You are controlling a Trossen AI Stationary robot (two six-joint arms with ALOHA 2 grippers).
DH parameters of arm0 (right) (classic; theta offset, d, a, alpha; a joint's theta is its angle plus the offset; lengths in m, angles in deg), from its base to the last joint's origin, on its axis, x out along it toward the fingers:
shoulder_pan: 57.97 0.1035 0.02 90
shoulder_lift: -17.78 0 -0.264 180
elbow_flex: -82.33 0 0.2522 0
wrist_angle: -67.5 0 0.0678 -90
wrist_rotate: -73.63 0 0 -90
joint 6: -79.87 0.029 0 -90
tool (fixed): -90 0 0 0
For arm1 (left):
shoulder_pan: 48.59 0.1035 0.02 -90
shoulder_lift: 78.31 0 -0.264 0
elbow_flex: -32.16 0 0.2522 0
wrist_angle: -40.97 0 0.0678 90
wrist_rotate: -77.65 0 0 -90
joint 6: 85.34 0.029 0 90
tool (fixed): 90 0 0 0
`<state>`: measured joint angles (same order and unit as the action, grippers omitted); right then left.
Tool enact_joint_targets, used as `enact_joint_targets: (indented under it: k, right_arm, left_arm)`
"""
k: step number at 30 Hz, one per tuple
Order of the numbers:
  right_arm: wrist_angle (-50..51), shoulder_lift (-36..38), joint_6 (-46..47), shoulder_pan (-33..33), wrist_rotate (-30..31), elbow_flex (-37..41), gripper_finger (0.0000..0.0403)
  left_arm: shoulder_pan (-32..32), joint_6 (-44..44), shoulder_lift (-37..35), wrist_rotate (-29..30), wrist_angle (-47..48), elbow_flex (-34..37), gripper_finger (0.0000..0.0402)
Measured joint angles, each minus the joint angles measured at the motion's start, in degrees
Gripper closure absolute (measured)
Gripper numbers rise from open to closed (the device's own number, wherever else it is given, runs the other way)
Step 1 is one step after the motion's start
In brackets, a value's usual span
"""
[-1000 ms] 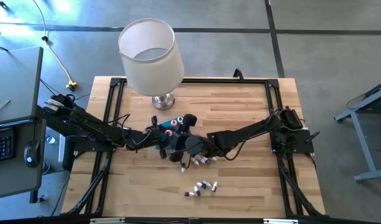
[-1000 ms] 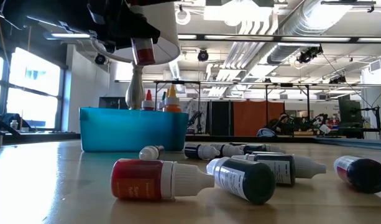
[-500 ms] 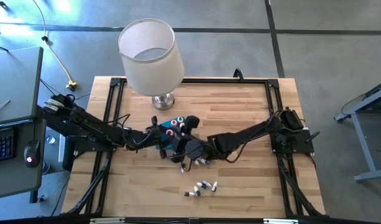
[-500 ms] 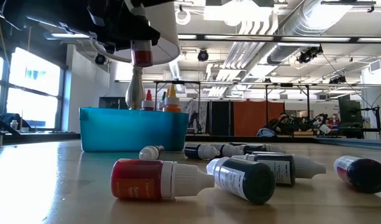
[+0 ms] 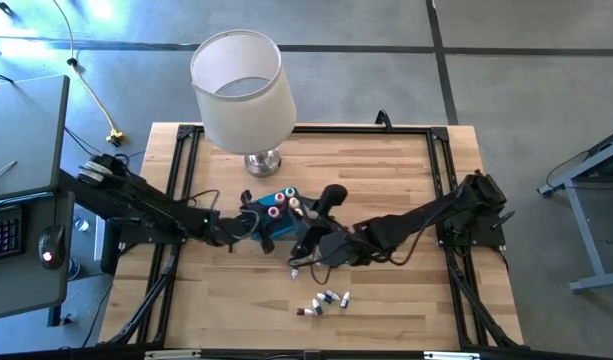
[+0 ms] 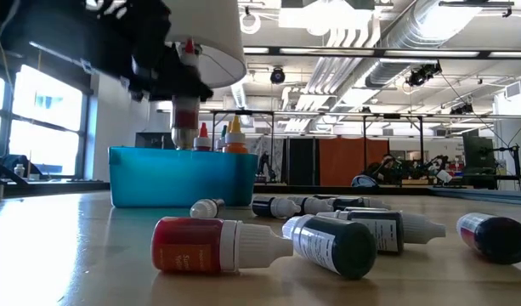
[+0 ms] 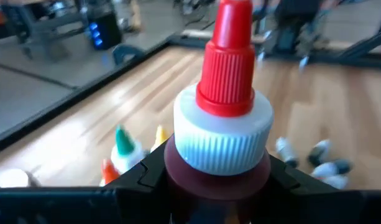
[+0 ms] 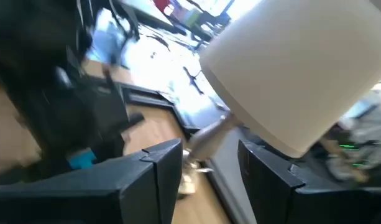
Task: Pick & Place food coloring
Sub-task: Put the large red food coloring bottle into the blue bin
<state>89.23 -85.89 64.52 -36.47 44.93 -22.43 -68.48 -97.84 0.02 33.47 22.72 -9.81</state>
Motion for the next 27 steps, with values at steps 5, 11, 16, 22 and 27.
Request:
enact_joint_targets:
  k: [5, 11, 16, 22, 27]
  right_arm:
    - [4.48, 1.81, 5.19, 1.12, -4.8, -0.02, 0.0254]
    - [7.12, 1.9, 4.88, 1.44, -3.89, -0.02, 0.0254]
    - [11.39, 3.78, 5.92, 1.79, -2.44, 0.0, 0.0254]
    - [16.36, 6.56, 9.37, 2.11, -1.66, 0.0, 0.0254]
    - [18.45, 8.05, 9.57, 2.18, -1.66, 0.0, 0.0254]
  left_arm:
    - [0.02, -1.65, 7.81, 4.84, -6.55, 0.02, 0.0259]
    - [2.35, -2.98, 14.3, 4.96, -12.79, 0.04, 0.0259]
    - [5.19, -5.8, 17.18, 4.4, -12.95, 0.04, 0.0259]
    - [6.88, -5.8, 18.98, 2.37, -14.48, -0.04, 0.0259]
    - [7.11, -5.8, 20.89, 3.11, -17.09, -0.07, 0.0259]
